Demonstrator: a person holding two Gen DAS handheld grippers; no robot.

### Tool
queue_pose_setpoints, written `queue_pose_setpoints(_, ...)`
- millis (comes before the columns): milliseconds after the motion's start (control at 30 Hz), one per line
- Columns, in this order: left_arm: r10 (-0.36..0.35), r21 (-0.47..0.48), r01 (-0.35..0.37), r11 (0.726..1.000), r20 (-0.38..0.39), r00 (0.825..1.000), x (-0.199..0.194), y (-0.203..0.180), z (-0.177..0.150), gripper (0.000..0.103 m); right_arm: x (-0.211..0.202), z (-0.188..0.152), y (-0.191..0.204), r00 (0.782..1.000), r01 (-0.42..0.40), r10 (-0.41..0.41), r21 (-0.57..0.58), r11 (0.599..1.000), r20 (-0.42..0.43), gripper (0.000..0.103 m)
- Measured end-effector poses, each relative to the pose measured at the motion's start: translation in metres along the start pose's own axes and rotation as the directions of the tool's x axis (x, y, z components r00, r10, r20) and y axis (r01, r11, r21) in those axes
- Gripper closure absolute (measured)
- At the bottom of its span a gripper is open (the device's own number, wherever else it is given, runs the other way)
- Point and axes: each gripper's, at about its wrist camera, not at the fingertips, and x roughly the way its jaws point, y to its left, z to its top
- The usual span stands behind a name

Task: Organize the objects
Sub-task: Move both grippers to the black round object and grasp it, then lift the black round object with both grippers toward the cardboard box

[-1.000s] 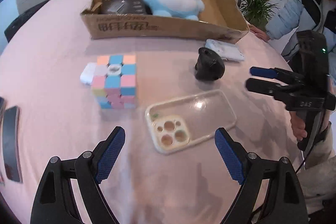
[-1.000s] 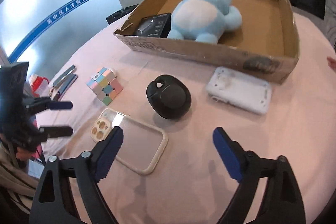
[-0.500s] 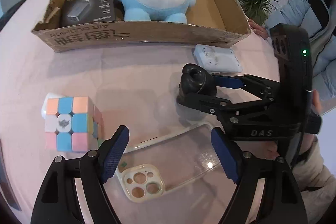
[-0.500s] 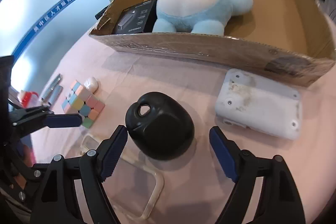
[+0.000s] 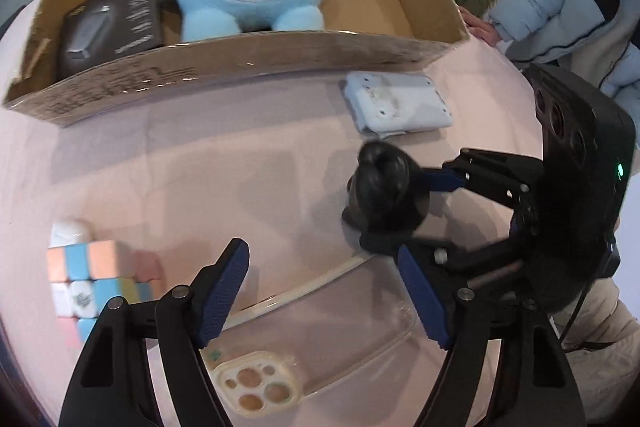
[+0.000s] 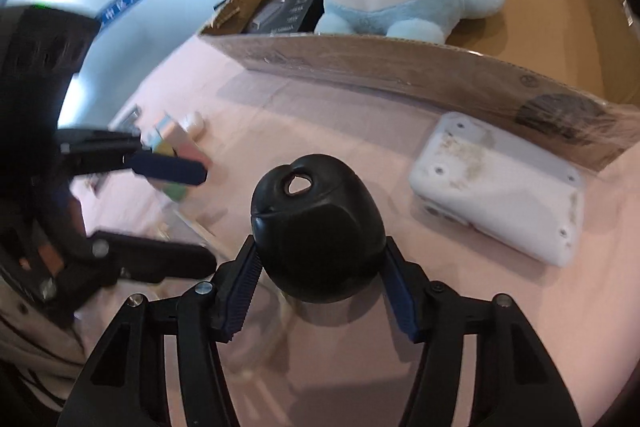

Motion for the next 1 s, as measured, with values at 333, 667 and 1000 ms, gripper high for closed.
queue_pose_setpoints(333,-0.072,0.073,0.074,0.995,-0.031,0.997,0.016,-0.030,0.011,0.030,-0.009,-0.014,0.004,1.000,-0.015,0.016,-0.070,0.997,0.010,0.046)
queue_pose_setpoints(667,-0.066,0.110,0.074,0.991,-0.077,0.995,0.031,-0.046,0.020,0.051,-0.007,-0.015,0.007,0.999,0.015,-0.012,-0.087,0.996,0.034,0.046)
queue_pose_setpoints(1000,-0.063,0.109,0.069,0.992,-0.061,0.996,0.030,-0.048,0.018,0.051,-0.007,-0.014,0.005,0.999,0.019,-0.016,-0.087,0.996,0.045,0.047)
